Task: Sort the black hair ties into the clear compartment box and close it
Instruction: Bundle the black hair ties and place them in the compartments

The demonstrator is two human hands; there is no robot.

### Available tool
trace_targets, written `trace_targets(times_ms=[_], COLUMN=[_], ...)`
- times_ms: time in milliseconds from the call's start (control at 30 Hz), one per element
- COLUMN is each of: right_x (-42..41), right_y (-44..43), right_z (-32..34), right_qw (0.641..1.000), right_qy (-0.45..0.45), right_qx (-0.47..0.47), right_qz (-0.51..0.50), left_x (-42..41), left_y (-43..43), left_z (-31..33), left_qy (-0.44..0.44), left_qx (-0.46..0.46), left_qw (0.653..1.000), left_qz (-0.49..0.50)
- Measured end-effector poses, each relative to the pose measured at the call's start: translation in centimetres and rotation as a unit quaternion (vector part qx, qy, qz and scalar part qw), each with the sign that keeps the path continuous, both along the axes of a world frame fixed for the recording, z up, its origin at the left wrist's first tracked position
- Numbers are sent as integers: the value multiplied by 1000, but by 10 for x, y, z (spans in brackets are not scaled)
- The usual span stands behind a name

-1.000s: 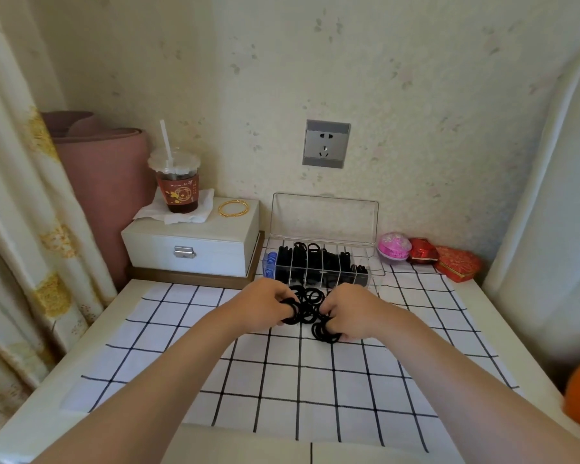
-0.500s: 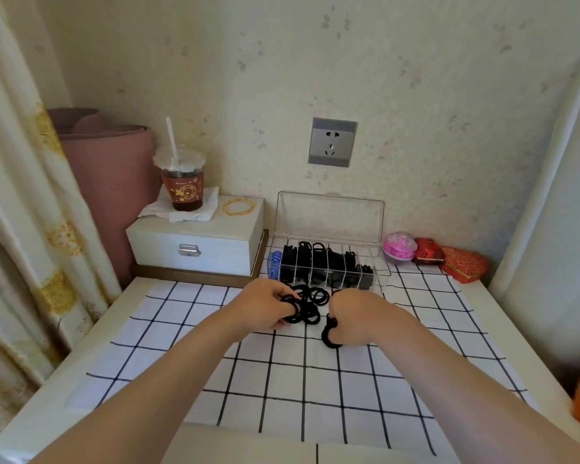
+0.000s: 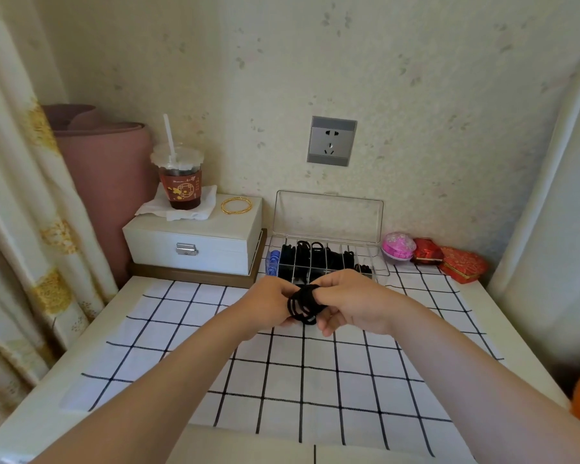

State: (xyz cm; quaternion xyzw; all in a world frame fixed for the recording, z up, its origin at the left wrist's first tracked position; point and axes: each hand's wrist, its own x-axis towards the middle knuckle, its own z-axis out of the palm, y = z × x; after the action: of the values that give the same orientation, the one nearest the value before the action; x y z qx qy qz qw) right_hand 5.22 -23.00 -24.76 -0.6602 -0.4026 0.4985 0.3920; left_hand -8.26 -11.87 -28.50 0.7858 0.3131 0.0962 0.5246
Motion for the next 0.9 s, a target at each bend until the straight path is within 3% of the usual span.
trace_targets(times_ms=[233, 400, 600, 767, 900], right_x=[0, 1, 0, 7, 14], right_y=[5, 6, 6, 3, -3], right_z=[-9, -11, -13, -9, 0], right_qw=[993, 978, 955, 973, 993], right_qy=[-100, -197, -295, -231, -118], right_qx=[-19, -14, 3, -9, -23], right_qz=[-65, -73, -29, 1, 12], left_x=[-2, -5, -4, -5, -4], left_y=[1, 3, 3, 0, -1], left_z=[2, 1, 0, 5, 8], left_qy=[-11, -82, -60, -44, -34], left_qx=[-127, -301, -230, -173, -138], left_qw=[990, 947, 969, 981, 988], left_qz=[-63, -76, -66, -76, -66])
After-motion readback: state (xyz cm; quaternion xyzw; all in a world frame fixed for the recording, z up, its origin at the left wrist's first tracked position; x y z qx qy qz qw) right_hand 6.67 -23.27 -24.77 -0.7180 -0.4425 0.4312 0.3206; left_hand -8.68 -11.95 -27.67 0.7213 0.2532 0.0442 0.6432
